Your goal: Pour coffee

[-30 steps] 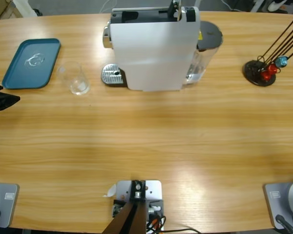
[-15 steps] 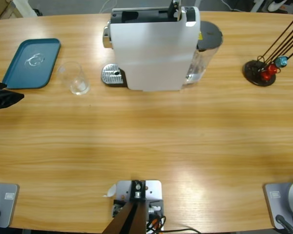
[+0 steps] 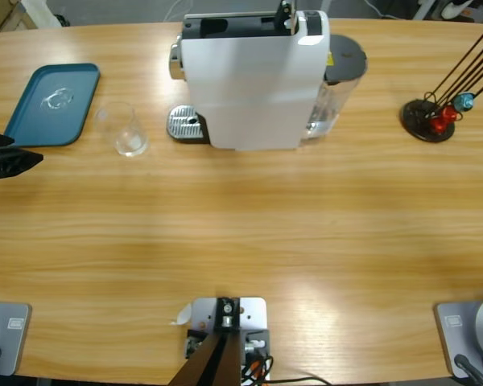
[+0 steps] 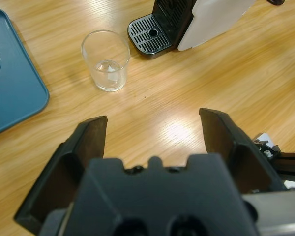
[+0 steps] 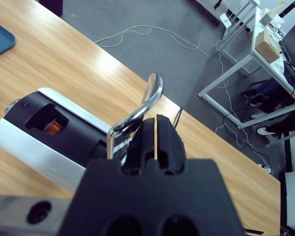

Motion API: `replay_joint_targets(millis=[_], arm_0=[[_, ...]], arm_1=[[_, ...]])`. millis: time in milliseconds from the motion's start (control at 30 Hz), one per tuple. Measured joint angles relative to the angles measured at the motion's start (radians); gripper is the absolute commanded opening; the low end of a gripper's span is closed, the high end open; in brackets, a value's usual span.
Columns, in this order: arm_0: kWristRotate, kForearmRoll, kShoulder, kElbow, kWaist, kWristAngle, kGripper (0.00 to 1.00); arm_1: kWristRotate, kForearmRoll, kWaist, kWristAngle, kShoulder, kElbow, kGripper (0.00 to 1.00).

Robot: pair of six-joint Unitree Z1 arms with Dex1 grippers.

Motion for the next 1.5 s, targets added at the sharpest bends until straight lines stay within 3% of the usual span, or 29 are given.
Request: replay_joint_targets(millis=[933, 1500], arm_0=[[0.000, -0.006, 0.004, 0.000, 0.000, 0.000, 0.807], [0.000, -0.006, 0.015, 0.000, 0.000, 0.000, 0.807]], arm_1=[[-0.017, 0.055, 0.015, 0.000, 0.133, -0.129, 0.000], [-0.009, 0.096, 0.030, 0.048, 0.192, -0.218, 0.000]])
